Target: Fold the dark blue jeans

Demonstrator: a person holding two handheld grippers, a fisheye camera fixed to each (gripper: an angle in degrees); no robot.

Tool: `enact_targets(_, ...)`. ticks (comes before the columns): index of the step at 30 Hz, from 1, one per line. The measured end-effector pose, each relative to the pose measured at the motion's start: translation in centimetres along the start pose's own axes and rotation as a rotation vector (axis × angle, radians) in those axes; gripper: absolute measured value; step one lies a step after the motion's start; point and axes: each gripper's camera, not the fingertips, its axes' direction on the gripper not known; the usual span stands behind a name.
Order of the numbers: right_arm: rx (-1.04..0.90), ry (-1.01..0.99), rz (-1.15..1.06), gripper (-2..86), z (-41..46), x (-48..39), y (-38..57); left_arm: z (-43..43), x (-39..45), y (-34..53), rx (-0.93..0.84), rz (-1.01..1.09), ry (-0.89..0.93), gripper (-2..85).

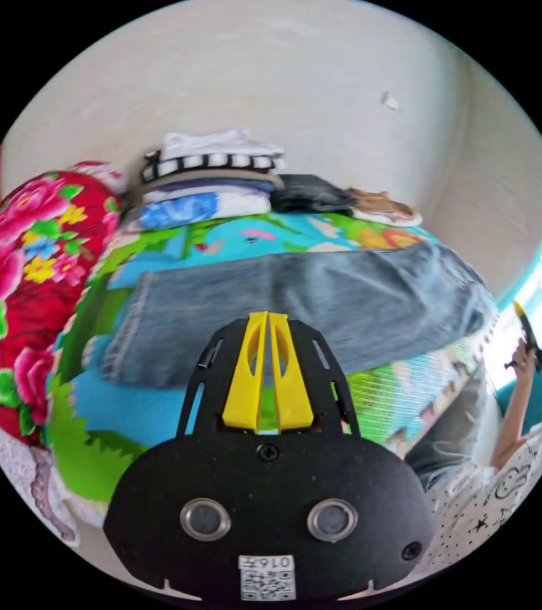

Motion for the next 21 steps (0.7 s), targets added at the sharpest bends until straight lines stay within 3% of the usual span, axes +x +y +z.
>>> enact_targets(4,-0.064,0.038,-0.015,9.1,0.3,-1.4,6.4,2.0,12.7,-1.6,0.074,0.141,0.296,-1.0)
enact_targets(7,-0.146,0.150,-0.010,9.9,3.0,-3.8,10.7,3.0,21.4,-3.2,0.096,0.203,0.377,-1.0)
enact_targets(13,-0.257,0.324,-0.032,11.1,8.4,-8.7,17.0,2.8,33.4,-8.7,0.058,0.327,0.353,-1.0)
enact_targets(15,-0.309,0.479,-0.100,9.1,10.5,-10.4,19.7,2.6,35.5,-10.9,0.044,0.349,0.335,-1.0)
enact_targets(21,-0.344,0.664,-0.208,3.3,11.9,-13.9,25.9,4.2,40.9,-18.4,-0.096,0.442,0.300,-1.0)
